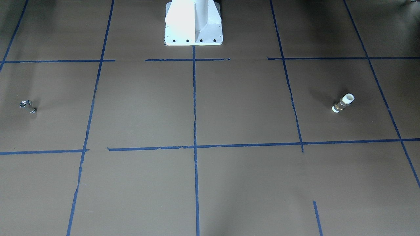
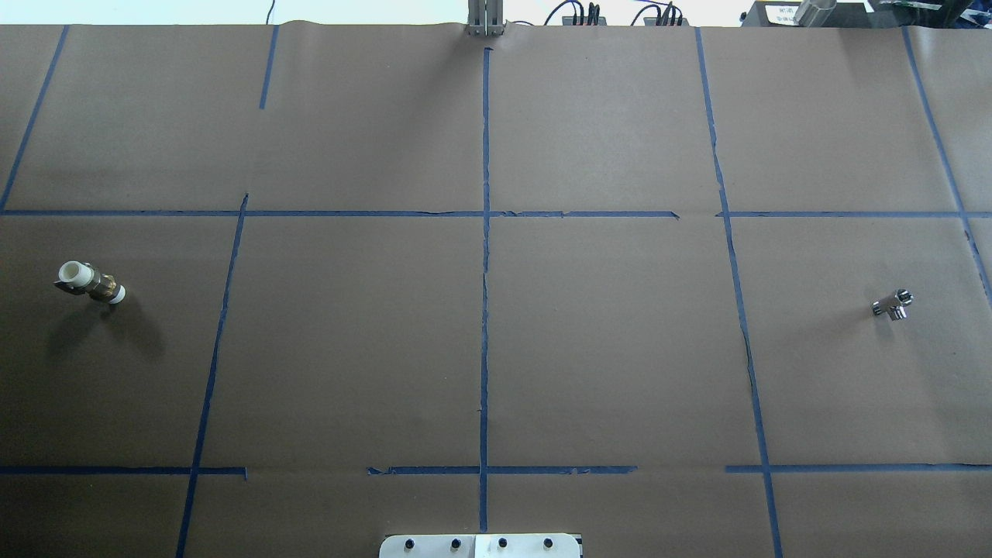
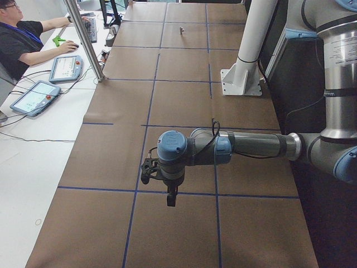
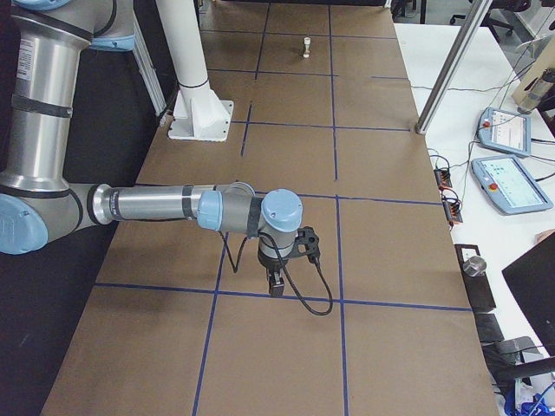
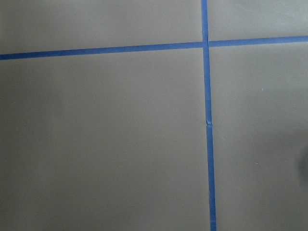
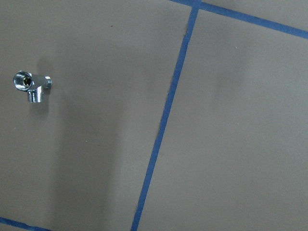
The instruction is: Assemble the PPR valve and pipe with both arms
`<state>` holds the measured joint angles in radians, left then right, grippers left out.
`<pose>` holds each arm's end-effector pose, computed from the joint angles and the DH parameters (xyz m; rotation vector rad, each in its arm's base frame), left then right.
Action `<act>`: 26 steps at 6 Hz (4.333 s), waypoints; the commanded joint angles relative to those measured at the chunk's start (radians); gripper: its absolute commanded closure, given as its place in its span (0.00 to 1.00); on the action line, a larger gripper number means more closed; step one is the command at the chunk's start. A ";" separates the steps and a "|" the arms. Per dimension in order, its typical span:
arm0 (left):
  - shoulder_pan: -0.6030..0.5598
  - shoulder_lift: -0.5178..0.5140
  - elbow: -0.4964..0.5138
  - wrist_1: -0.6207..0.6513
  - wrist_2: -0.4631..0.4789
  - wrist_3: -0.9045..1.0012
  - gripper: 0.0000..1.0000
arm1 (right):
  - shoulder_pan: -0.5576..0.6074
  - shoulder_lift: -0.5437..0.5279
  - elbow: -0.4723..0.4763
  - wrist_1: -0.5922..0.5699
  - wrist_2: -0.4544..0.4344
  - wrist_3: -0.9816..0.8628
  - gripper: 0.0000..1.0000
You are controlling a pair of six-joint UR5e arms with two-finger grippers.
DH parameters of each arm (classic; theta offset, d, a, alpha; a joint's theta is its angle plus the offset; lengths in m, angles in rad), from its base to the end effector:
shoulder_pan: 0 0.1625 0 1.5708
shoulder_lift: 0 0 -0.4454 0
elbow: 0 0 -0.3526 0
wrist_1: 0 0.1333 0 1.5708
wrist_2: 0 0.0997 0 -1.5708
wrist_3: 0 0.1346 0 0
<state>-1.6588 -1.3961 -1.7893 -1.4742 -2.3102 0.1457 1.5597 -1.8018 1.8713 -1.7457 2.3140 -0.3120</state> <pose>-0.0749 -0.3640 0.6903 0.0362 0.7401 0.0355 0.0385 -0.3389 0.6806 0.0120 -0.7515 -0.2686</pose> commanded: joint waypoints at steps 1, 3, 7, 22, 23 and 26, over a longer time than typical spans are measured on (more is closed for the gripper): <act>0.001 0.002 0.001 -0.002 0.000 0.000 0.00 | 0.003 -0.002 0.000 0.000 0.001 0.002 0.00; 0.002 0.002 -0.012 -0.002 -0.005 0.002 0.00 | 0.003 -0.001 -0.001 0.000 -0.001 0.002 0.00; 0.027 -0.067 0.033 -0.182 -0.015 0.005 0.00 | 0.003 0.001 0.000 0.000 0.004 0.004 0.00; 0.685 -0.124 0.001 -0.540 0.167 -0.854 0.12 | 0.003 0.001 -0.004 0.000 0.031 0.008 0.00; 0.685 -0.123 0.002 -0.538 0.169 -0.853 0.12 | 0.003 0.001 -0.004 0.000 0.031 0.008 0.00; 0.683 -0.123 0.004 -0.538 0.169 -0.856 0.55 | 0.003 0.001 -0.003 0.000 0.033 0.007 0.00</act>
<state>-0.9744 -1.5177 -1.7852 -2.0126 -2.1415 -0.7072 1.5632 -1.8009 1.8679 -1.7457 2.3466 -0.3042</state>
